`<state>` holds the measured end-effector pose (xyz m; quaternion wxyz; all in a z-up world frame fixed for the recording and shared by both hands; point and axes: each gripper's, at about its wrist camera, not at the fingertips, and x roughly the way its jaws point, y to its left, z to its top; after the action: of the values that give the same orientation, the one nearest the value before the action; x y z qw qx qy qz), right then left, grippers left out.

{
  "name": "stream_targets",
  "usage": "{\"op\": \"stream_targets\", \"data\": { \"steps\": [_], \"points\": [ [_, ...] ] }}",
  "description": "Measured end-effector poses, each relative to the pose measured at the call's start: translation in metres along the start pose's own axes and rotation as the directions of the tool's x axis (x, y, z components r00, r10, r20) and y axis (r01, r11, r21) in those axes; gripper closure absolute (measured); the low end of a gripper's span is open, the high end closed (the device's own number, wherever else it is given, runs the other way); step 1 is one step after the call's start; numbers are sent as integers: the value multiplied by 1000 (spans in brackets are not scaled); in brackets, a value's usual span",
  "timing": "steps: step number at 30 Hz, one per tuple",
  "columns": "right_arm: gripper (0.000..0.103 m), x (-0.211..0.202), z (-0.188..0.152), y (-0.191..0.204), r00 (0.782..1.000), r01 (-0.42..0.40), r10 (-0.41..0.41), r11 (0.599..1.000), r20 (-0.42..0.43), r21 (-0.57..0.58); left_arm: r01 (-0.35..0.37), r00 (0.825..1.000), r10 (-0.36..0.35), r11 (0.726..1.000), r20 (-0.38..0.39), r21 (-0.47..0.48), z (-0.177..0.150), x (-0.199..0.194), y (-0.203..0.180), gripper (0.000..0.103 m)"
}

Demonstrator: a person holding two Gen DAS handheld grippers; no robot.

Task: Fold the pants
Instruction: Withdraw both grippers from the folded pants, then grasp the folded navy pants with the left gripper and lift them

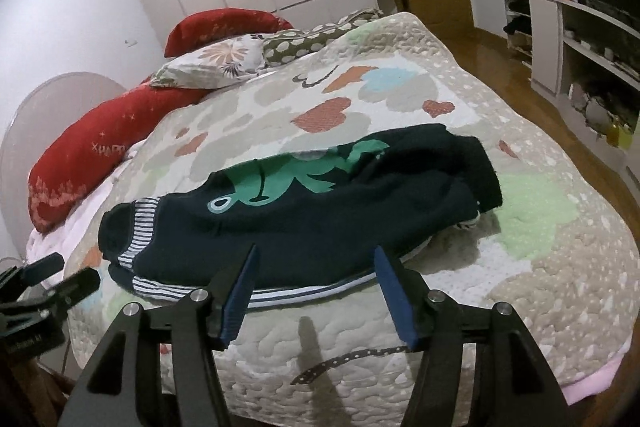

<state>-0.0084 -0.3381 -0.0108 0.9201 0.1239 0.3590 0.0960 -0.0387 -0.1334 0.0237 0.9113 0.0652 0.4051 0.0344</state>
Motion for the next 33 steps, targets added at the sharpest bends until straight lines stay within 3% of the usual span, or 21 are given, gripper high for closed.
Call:
{"op": "stream_targets", "data": {
  "steps": [33],
  "points": [
    [36,4,-5,-20,1000,10,-9,998,-18,56,18,999,-17,999,-45,30,-5,10,-10,20]
  ]
}}
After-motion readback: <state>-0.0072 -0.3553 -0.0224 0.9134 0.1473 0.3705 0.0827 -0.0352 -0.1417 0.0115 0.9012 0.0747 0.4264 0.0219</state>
